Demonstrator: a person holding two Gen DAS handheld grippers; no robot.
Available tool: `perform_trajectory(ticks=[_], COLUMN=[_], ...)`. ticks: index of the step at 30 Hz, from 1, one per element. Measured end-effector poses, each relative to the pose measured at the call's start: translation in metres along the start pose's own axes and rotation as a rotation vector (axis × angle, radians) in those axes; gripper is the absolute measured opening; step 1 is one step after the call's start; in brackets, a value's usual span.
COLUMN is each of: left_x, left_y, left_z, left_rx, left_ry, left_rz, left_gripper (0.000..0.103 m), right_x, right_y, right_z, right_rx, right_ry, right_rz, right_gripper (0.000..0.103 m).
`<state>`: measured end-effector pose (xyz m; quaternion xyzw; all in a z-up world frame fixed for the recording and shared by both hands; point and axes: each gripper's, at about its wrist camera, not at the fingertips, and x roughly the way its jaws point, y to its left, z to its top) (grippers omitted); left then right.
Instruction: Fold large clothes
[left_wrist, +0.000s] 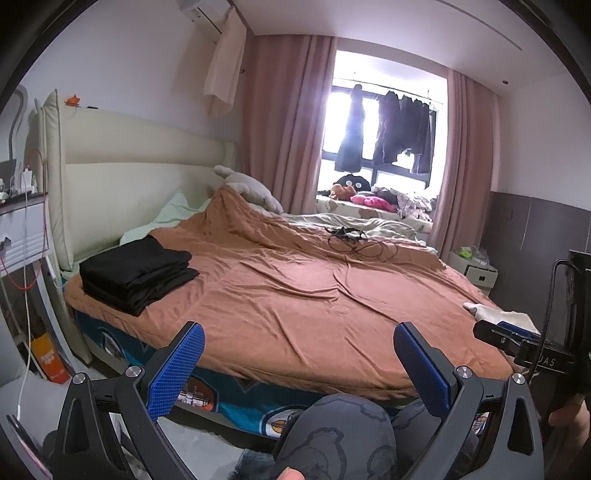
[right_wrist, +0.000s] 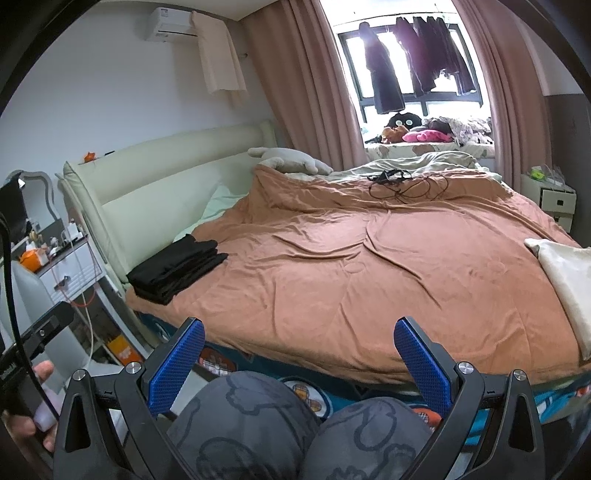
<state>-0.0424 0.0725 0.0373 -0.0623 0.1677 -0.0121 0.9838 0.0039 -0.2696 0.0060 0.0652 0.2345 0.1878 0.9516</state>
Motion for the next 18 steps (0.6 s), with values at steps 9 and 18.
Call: perform_trajectory(ticks=[9, 18], left_x=[0.0032, 0.0036], left_y=[0.0046, 0.0071], left_z=[0.0021, -0.0014], left_rx=[-0.020, -0.019], left_ry=[0.006, 0.006], left_rz=[0.027, 0.046], left_gripper=[0.103, 0.103], right_x=[0.0006, 0.0074], right_y=[0.0029, -0.0001], right_z=[0.0019, -0.0027], right_rx=[-0.008, 0.009], right_ry=[0.001, 0.020], right_rz=[0.003, 0.001], right_gripper=[0.103, 0.103])
